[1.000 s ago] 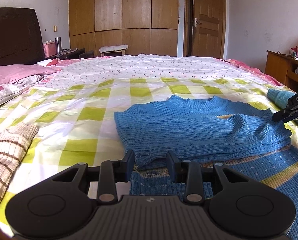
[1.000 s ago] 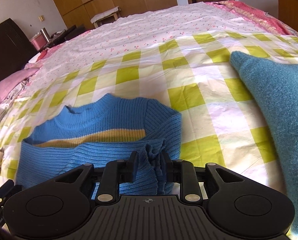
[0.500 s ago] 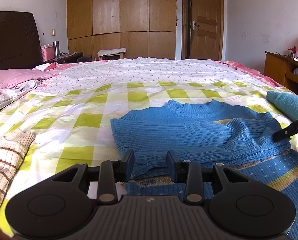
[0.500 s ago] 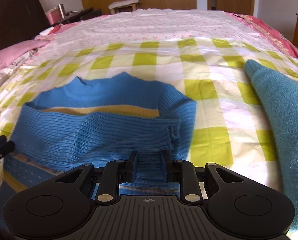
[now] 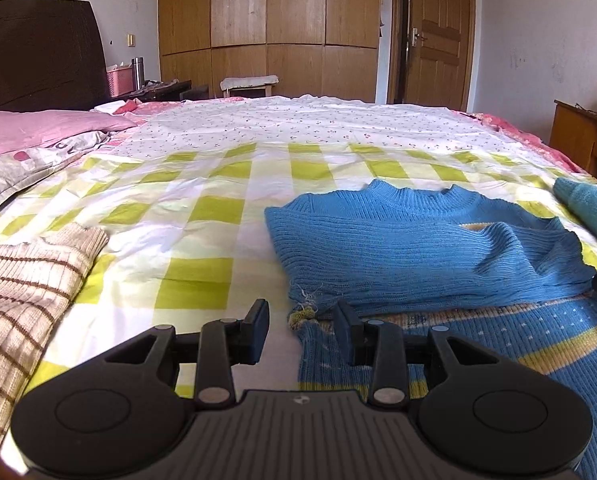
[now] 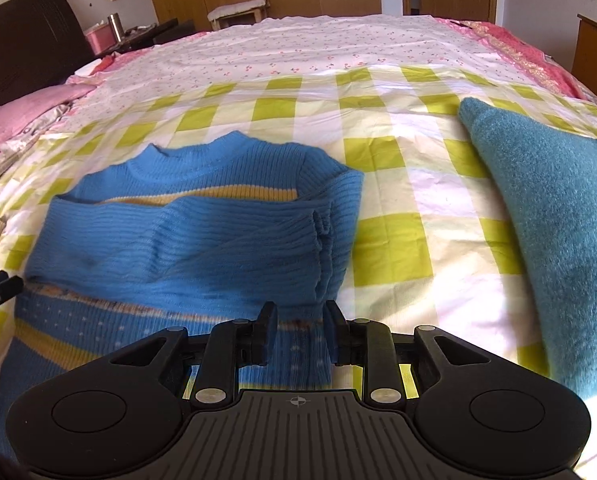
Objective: Fold small clothes
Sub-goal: 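Lay the sleeve flat over the sweater body and open the right tool, then move both tools to the sweater hem and close them on it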
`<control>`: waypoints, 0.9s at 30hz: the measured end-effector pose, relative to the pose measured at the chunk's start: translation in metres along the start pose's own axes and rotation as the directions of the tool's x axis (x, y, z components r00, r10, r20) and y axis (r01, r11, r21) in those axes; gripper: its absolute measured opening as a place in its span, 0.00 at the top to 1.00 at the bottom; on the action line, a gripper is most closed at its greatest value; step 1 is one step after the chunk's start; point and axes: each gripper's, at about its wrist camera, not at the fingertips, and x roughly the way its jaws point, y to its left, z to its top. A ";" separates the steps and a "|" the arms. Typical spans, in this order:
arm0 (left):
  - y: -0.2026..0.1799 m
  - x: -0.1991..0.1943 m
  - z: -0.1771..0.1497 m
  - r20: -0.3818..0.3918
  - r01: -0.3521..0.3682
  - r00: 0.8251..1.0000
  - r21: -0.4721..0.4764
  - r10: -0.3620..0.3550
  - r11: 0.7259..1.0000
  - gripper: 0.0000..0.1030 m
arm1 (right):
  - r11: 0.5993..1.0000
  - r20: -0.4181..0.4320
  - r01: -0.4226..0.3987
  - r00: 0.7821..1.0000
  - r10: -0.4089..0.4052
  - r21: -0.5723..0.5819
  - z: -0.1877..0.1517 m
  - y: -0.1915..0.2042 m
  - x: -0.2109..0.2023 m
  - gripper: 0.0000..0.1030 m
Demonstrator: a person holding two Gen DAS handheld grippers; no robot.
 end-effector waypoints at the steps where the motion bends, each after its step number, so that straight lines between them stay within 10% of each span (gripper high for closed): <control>1: 0.000 -0.005 -0.003 -0.007 0.004 1.000 0.004 -0.004 1.000 0.60 | 1.000 -0.006 -0.008 1.000 0.008 0.000 -0.007 0.000 -0.005 0.74; 27: -0.004 -0.115 -0.093 -0.262 0.081 0.962 -0.001 -0.079 0.997 0.60 | 0.988 -0.166 -0.125 0.976 0.138 0.088 -0.159 -0.011 -0.102 0.71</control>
